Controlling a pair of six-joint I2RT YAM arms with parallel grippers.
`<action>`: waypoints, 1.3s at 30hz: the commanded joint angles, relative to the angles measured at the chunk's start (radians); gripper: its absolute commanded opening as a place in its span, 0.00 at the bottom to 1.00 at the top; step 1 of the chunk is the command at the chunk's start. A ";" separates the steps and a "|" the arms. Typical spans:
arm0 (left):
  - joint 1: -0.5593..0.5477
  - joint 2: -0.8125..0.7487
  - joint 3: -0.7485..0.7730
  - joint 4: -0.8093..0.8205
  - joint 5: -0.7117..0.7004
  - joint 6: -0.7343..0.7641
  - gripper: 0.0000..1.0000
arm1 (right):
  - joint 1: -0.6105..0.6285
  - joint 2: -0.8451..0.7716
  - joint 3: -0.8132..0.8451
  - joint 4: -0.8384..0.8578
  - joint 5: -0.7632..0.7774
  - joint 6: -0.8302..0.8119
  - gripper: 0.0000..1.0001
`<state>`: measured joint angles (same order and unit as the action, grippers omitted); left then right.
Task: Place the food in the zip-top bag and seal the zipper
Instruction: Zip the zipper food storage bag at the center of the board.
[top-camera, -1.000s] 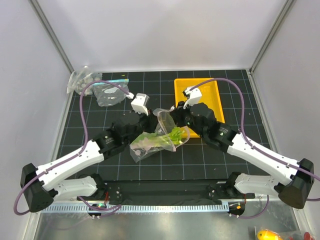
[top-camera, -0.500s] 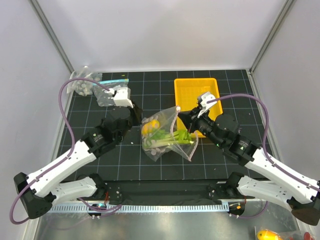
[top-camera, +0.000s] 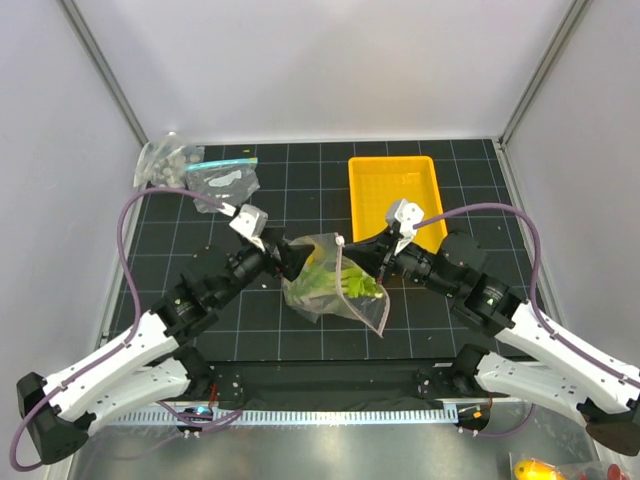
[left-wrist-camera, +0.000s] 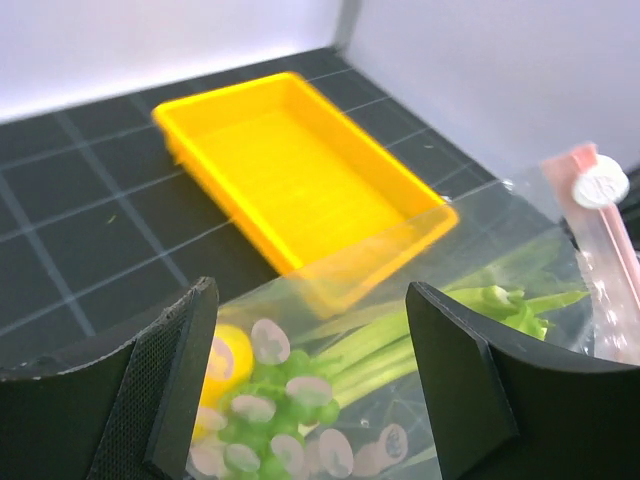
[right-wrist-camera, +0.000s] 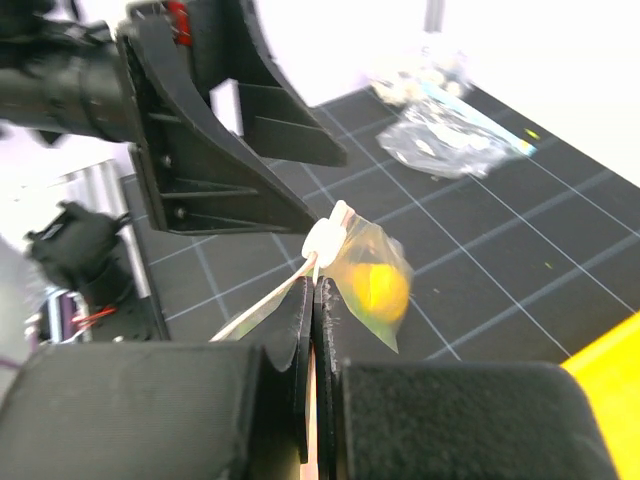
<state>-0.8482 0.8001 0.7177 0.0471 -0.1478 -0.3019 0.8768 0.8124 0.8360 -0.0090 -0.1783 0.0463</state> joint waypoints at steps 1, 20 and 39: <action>0.005 -0.033 -0.063 0.236 0.215 0.121 0.80 | 0.004 -0.047 0.008 0.067 -0.131 -0.017 0.01; -0.044 -0.059 -0.115 0.352 0.605 0.250 0.86 | 0.004 -0.048 0.028 0.046 -0.314 -0.026 0.01; -0.049 -0.019 -0.098 0.367 0.600 0.242 0.83 | 0.004 0.041 0.077 0.015 -0.533 -0.029 0.01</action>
<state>-0.8951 0.8330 0.6060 0.3359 0.4561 -0.0673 0.8768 0.8516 0.8623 -0.0147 -0.6598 0.0277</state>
